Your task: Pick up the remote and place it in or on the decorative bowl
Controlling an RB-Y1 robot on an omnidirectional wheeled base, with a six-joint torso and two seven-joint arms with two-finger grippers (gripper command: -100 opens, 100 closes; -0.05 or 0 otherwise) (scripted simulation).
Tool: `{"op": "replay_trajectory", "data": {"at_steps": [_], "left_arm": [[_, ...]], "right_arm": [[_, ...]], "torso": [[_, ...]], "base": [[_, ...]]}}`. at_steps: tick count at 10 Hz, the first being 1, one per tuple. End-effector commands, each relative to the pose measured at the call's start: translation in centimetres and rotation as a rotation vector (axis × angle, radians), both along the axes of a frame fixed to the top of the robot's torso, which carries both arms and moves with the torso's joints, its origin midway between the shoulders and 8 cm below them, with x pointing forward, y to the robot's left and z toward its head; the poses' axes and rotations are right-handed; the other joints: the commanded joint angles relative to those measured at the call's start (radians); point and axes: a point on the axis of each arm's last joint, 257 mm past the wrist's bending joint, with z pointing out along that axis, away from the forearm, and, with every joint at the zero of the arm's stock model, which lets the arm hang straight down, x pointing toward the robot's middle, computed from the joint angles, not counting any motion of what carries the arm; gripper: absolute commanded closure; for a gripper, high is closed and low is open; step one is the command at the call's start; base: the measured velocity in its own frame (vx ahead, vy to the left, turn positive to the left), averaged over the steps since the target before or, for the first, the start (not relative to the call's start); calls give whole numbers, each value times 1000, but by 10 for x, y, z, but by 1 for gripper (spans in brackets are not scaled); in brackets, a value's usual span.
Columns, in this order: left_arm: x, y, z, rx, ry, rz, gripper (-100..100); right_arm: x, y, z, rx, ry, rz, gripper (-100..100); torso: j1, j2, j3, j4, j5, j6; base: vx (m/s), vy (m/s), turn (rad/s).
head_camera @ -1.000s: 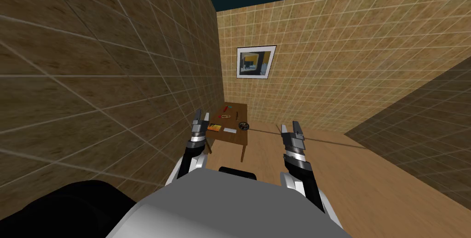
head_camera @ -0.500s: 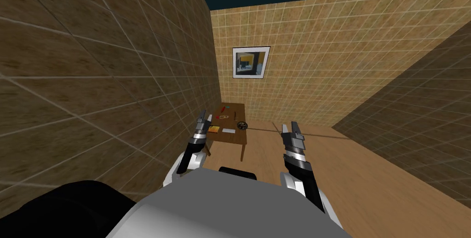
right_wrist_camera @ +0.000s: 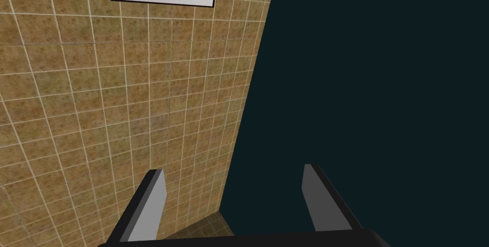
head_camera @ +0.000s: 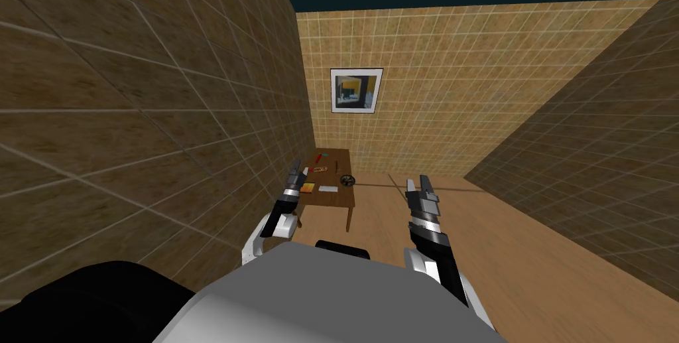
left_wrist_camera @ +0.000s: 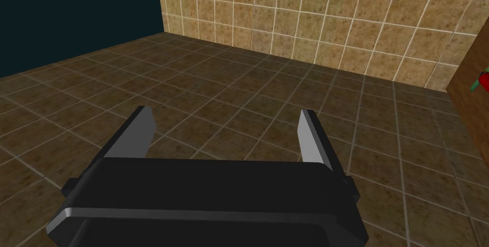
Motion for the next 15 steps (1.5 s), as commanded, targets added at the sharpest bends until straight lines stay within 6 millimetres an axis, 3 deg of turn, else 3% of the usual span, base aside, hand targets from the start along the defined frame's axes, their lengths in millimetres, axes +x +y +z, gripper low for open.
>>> {"op": "replay_trajectory", "data": {"at_steps": [1,8,15], "left_arm": [[16,7,-19,-21,62,-5,-100],[56,31,-84,-75,270,11,-100],[95,69,-156,-154,500,54,-100]], "right_arm": [[0,0,0,0,0,0,0],[0,0,0,0,0,0,0],[0,0,0,0,0,0,0]], "torso": [[0,0,0,0,0,0],[0,-1,0,0,0,0],[0,-1,-1,0,0,-1]], "base": [[-3,55,-221],[-3,41,-139],[0,37,-168]]}}
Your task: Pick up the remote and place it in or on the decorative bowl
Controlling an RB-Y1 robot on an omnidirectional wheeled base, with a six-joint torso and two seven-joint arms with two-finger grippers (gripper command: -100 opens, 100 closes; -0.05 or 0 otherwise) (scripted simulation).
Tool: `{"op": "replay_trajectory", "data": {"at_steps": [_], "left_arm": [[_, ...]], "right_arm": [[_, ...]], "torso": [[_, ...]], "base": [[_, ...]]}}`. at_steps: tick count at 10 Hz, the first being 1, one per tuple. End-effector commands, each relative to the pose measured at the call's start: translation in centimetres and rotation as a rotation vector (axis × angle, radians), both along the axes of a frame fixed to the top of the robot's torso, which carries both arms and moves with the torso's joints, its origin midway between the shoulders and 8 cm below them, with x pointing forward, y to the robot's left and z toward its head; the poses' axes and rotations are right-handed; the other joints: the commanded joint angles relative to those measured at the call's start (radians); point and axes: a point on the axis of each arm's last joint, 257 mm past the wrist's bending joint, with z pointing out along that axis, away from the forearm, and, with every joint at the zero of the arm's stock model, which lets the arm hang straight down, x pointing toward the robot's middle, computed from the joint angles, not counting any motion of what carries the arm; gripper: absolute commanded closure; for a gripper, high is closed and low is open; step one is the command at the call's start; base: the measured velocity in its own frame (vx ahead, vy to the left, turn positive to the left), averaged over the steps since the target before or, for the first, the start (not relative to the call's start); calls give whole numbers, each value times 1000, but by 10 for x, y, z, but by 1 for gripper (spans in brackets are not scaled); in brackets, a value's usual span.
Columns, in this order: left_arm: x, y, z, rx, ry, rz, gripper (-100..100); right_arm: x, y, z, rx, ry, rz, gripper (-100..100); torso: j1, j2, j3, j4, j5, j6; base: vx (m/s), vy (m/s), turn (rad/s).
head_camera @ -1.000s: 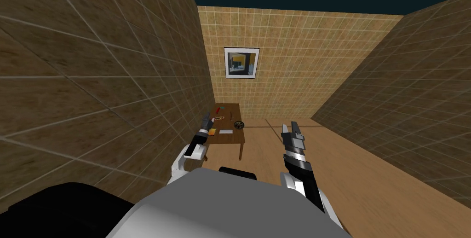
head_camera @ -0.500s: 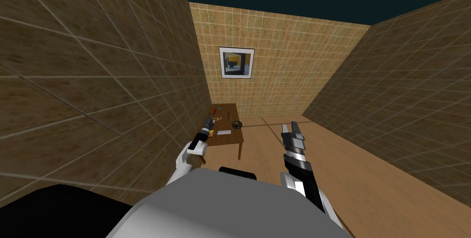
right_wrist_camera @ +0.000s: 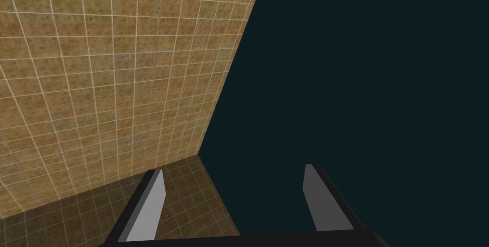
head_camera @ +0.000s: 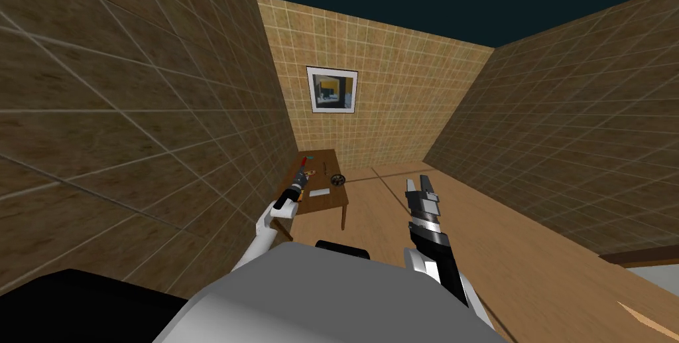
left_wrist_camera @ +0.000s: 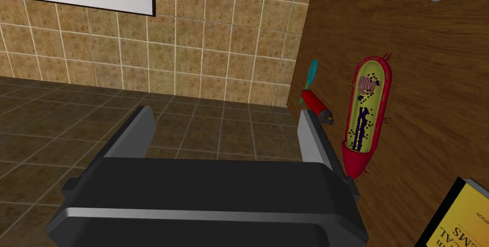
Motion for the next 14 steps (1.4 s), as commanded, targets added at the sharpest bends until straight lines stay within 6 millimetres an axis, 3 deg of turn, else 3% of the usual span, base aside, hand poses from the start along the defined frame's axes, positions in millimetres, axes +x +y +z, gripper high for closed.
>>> {"op": "replay_trajectory", "data": {"at_steps": [1,2,3,7,13,14], "left_arm": [[6,6,-19,-14,62,12,-100],[15,12,-19,-31,79,19,-100],[12,16,-38,-36,129,27,-100],[20,37,-75,-82,249,65,-100],[10,61,-138,-144,452,121,-100],[14,67,-140,-166,480,133,-100]], "right_arm": [[0,0,0,0,0,0,0],[0,0,0,0,0,0,0],[0,0,0,0,0,0,0],[0,0,0,0,0,0,0],[0,0,0,0,0,0,0],[0,0,0,0,0,0,0]], "torso": [[0,0,0,0,0,0],[0,0,0,0,0,-1],[0,1,0,0,0,0],[-1,0,0,0,0,-1],[-1,1,0,0,0,0],[-1,1,0,0,0,-1]], "base": [[-2,38,-110],[-11,35,-209],[-9,34,-116],[-5,21,-139],[-9,22,-141],[-11,25,-203]]}}
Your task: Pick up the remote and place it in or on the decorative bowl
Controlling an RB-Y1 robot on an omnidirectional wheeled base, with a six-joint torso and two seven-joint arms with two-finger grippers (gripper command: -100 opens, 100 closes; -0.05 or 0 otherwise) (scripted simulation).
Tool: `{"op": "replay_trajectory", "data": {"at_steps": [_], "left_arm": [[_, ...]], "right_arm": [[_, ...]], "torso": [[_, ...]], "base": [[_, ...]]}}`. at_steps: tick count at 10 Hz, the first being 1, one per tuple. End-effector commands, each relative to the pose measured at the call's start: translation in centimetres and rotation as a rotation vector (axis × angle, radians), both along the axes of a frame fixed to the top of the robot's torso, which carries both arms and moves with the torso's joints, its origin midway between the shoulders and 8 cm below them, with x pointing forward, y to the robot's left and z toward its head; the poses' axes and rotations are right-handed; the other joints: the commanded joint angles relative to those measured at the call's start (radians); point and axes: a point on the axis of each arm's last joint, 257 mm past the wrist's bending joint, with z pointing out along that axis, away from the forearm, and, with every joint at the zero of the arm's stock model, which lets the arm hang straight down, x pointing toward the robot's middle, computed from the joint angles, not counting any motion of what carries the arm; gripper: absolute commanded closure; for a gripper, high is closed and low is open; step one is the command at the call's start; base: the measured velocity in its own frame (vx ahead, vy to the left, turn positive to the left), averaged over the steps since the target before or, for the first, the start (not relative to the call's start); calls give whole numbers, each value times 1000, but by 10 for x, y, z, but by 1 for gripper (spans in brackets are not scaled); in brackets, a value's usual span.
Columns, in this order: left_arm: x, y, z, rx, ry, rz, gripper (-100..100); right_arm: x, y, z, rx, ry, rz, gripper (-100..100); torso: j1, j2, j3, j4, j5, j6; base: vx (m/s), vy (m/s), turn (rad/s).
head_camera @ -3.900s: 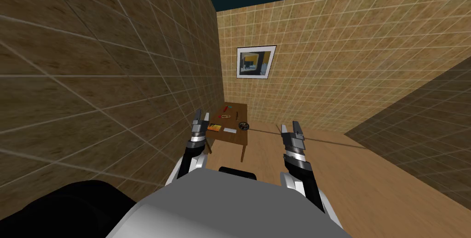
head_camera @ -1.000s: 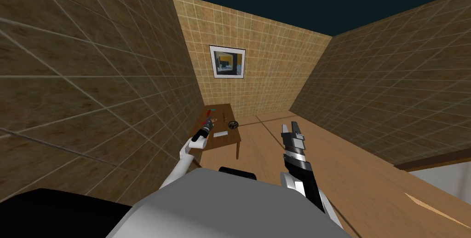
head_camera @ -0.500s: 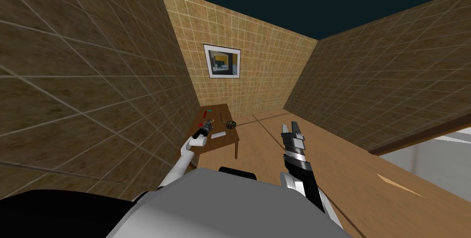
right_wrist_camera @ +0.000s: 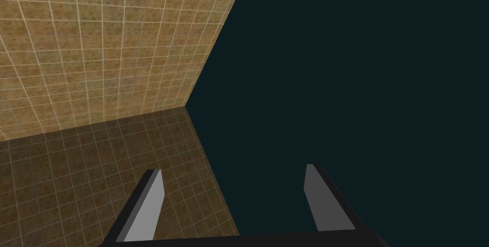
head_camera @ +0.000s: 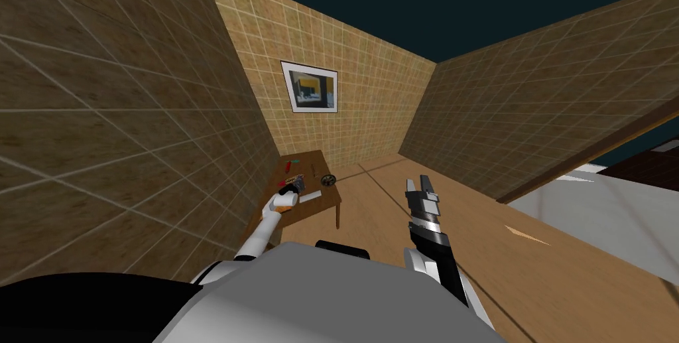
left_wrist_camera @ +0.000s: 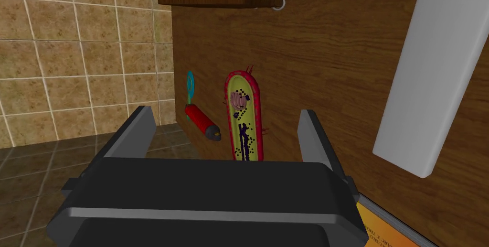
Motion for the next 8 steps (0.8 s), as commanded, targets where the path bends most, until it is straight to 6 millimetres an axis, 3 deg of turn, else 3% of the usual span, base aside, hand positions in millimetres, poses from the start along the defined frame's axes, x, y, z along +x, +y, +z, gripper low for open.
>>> {"op": "replay_trajectory", "data": {"at_steps": [1,4,7,8], "left_arm": [[-11,7,-23,-21,72,19,-100],[-18,22,-48,-72,176,62,-100],[-39,31,-81,-111,297,97,-100],[-39,31,-81,-111,297,97,-100]], "right_arm": [[0,0,0,0,0,0,0],[0,0,0,0,0,0,0],[0,0,0,0,0,0,0],[0,0,0,0,0,0,0]], "torso": [[0,0,0,0,0,0],[0,0,0,0,0,-1],[0,-1,0,0,0,0],[0,-1,0,0,0,-1]], "base": [[-9,21,-146],[-7,23,-180],[-2,21,-139],[-1,12,-10]]}}
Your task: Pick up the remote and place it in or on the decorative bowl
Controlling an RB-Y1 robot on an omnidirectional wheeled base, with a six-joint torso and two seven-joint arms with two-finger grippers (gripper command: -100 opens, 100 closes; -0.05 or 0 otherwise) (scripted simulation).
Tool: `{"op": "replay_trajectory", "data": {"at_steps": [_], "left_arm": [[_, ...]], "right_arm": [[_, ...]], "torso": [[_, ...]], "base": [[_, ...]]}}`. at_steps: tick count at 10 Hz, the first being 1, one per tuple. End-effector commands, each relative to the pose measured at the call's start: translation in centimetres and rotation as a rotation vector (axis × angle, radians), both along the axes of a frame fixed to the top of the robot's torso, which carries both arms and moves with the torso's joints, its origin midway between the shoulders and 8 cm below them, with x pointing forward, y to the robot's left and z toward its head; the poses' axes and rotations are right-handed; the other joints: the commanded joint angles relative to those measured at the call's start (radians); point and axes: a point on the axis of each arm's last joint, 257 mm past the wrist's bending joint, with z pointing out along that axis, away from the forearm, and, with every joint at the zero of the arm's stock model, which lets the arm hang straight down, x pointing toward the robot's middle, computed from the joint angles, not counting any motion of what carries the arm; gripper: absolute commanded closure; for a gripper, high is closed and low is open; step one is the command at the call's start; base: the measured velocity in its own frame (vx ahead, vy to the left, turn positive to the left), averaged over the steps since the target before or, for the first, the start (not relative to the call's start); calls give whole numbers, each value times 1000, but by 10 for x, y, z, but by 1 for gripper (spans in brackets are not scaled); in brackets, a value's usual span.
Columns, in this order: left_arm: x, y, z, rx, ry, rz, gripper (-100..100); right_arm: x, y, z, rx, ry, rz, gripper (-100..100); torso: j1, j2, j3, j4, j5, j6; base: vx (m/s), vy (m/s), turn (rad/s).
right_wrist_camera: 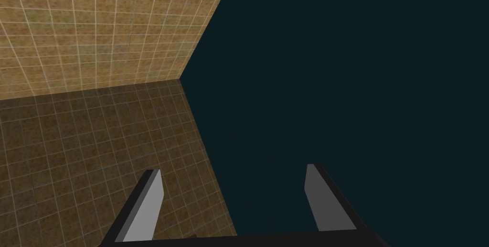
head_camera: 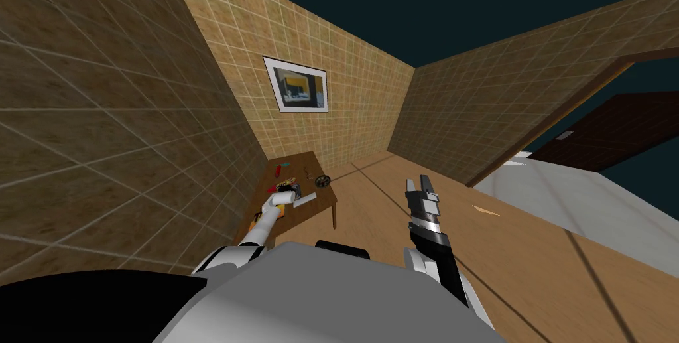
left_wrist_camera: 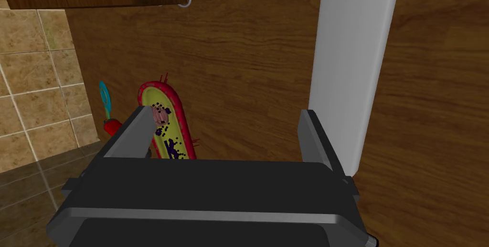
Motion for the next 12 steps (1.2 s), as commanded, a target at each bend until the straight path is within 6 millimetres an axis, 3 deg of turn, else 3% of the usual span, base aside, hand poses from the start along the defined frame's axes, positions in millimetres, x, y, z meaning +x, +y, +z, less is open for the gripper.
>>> {"op": "replay_trajectory", "data": {"at_steps": [1,7,12], "left_arm": [[-13,7,-15,-29,67,28,-100],[-53,22,-53,-112,262,101,-100],[-81,27,-69,-164,380,143,-100]], "right_arm": [[0,0,0,0,0,0,0],[0,0,0,0,0,0,0],[0,0,0,0,0,0,0]], "torso": [[0,0,0,0,0,0],[0,0,0,0,0,0],[0,-1,0,0,0,0]], "base": [[3,13,-182],[2,17,-150],[6,11,-123]]}}
